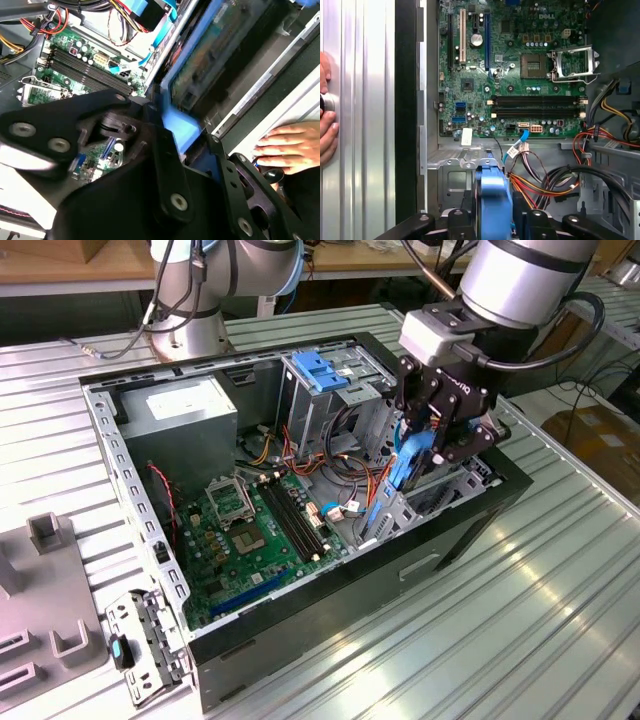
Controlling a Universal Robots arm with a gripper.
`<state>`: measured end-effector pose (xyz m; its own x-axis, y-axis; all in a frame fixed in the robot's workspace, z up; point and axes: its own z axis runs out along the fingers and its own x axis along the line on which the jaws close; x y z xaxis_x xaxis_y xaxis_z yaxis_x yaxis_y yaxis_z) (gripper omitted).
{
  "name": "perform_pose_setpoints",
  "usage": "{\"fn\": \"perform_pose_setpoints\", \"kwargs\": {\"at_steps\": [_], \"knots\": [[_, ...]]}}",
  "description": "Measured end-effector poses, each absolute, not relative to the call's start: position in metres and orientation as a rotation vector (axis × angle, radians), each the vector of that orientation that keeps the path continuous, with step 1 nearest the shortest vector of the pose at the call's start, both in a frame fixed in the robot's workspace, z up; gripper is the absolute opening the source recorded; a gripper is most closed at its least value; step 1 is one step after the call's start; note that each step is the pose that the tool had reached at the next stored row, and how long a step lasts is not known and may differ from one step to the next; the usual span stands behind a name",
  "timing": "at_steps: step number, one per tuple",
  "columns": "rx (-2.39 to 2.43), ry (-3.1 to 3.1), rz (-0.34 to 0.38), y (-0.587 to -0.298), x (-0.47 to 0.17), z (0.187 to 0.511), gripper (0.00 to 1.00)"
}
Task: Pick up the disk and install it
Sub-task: 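Insert the disk into the insertion slot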
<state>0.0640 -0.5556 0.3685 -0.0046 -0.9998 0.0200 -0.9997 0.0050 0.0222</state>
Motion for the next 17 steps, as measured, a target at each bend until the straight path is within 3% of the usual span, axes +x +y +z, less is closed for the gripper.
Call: {"fn": "perform_pose_setpoints", "kwargs": {"at_steps": [6, 7, 8, 17], "knots": [[2.194, -2.204, 0.000, -0.5557, 0.0639, 0.3685, 0.43], [2.193, -2.204, 0.002, -0.5557, 0.0639, 0.3685, 0.36], [2.193, -2.203, 0.002, -0.5557, 0.0639, 0.3686, 0.12], [2.191, -2.202, 0.007, -0.5556, 0.0639, 0.3686, 0.11]]}}
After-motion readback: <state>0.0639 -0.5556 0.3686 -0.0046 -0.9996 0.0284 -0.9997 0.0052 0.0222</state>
